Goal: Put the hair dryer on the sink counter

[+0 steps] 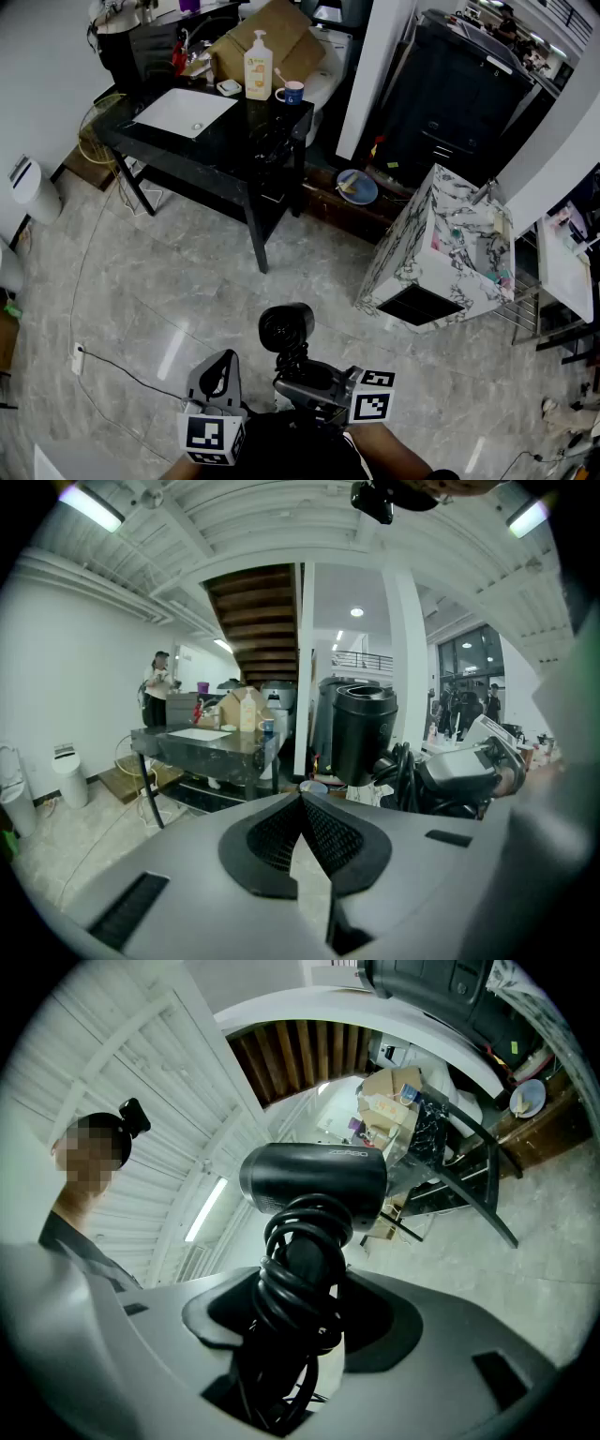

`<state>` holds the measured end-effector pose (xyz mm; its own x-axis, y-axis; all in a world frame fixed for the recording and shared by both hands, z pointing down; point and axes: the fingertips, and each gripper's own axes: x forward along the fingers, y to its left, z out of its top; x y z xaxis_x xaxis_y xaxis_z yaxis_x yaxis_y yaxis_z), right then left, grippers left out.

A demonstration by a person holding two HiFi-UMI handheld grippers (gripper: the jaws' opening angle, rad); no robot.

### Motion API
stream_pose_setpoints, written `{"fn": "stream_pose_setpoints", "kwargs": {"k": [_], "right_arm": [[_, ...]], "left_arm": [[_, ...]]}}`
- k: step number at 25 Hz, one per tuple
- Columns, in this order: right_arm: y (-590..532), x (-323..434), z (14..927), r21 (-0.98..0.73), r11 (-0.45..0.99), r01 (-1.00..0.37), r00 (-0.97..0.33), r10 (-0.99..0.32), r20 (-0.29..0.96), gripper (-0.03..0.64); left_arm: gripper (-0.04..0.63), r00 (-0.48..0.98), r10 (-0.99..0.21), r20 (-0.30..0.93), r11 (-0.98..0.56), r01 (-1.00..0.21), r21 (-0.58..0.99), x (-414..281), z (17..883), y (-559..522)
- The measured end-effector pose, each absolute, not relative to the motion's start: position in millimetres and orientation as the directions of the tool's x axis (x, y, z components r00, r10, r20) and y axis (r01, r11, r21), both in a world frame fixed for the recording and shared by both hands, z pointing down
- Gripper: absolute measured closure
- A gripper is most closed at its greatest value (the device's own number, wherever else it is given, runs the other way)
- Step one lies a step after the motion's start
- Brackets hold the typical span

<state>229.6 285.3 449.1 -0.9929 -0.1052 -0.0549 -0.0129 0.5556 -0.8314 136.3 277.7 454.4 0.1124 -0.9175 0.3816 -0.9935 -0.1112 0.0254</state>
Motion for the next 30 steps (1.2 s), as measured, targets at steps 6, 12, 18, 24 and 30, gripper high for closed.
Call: {"fn": "stream_pose_setpoints", "kwargs": {"k": [6,12,18,24,30], "right_arm": [[284.9,227.1,447.1,-0.832,0.555,-0.016,-0.992,-0.11,-0.054,0.347],[285.8,222.5,444.6,-0.829,0.559,-0.014,-0.993,-0.105,-0.054,0.347],[286.8,220.1,440.0,-0.815,0.58,-0.008,-0.995,-0.086,-0.051,0.347],[280.1,218.8,434.9,-0.819,0.574,-0.007,-0.994,-0.091,-0.055,0.347],[272.3,218.4,438.1,-0.812,0.583,-0.021,-0.995,-0.093,-0.041,0.347]], "left_arm": [[0.588,0.106,-0.918,0.382,-0.104,-0.994,0.025,132.2,450.9,279.6],[0.588,0.097,-0.921,0.378,-0.093,-0.995,0.027,127.3,449.9,282.0],[0.588,0.092,-0.924,0.371,-0.091,-0.996,0.021,128.5,448.9,280.1],[0.588,0.083,-0.928,0.364,-0.085,-0.996,0.012,128.7,442.5,277.0],[0.588,0.064,-0.934,0.352,-0.068,-0.998,0.001,125.1,437.1,275.1]]}}
